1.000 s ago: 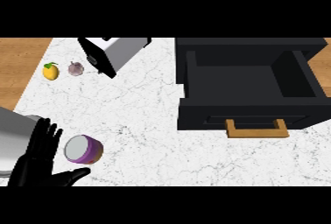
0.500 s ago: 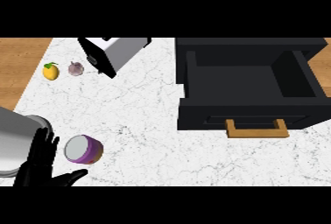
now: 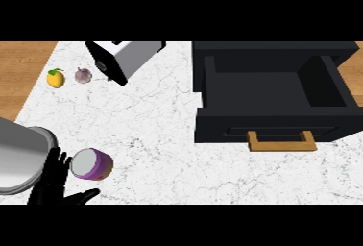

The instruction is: Pick up the can, place it into the drawer and close the drawer

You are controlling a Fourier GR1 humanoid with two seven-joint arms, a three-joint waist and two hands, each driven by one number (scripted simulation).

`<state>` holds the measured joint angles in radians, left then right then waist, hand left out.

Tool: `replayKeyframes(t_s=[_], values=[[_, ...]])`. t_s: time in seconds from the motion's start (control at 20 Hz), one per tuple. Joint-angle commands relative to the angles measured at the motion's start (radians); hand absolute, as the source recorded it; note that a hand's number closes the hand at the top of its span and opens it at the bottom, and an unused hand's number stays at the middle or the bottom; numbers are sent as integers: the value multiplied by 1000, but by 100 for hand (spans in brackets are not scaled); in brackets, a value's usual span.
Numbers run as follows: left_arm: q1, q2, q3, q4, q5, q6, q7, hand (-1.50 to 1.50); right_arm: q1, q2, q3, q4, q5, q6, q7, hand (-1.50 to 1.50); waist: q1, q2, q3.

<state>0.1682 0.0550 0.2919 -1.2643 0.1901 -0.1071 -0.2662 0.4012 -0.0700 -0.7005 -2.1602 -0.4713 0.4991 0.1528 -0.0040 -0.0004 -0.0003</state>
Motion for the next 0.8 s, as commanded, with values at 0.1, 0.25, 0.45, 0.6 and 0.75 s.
replayKeyframes(t_s=[0.1, 0.25, 0.45, 0.6, 0.75], values=[[-95, 33, 48, 233, 20, -33, -126, -150, 11, 35, -23, -28, -4, 24, 10, -150, -3, 0, 0], [-79, 18, 18, 158, 38, -29, -66, -150, -25, -7, -64, 14, -43, 16, 41, -150, 0, 0, 0], [-204, 16, 10, 307, 25, -4, -81, -150, 0, 50, -39, -46, -18, 39, 47, -150, -3, 0, 0], [-139, 5, 15, 299, 50, -35, -152, -150, 17, 67, -33, -78, -30, 47, 71, -150, -1, 0, 0], [-267, 25, 50, 441, 84, -49, -155, -150, 19, 68, -13, -74, -2, 31, 41, -150, -5, 1, 0]])
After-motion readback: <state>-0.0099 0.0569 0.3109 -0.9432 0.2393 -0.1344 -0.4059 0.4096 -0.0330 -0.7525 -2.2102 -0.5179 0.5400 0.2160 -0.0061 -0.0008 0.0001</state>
